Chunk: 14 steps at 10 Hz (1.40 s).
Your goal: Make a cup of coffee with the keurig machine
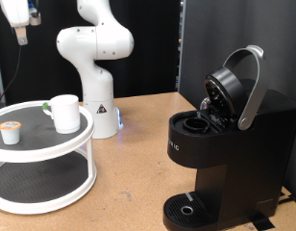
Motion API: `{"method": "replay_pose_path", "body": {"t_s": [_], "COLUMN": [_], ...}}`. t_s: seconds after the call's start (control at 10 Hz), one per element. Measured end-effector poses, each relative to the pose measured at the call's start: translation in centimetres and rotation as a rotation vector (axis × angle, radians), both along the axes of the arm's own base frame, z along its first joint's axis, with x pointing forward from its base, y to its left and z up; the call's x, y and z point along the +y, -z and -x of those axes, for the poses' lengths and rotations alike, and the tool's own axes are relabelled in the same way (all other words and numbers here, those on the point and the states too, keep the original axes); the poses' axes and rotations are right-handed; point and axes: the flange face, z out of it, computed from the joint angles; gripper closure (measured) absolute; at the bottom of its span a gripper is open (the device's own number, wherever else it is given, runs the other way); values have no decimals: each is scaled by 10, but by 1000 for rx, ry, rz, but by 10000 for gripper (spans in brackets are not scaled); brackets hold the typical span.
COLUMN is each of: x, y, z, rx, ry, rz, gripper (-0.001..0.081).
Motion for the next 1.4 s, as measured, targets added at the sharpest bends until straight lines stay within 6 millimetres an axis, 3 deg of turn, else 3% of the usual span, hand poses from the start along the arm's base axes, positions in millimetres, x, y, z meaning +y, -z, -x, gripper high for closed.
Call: {"method": "replay_pose_path", "body": {"t_s": [0.8, 1.4], "x": [-22, -21], "y": [46, 55], "z": [-34, -38], "rx": [-25, -20], "ry": [44, 27], "rz": [57, 46], "gripper": [1, 1]}}
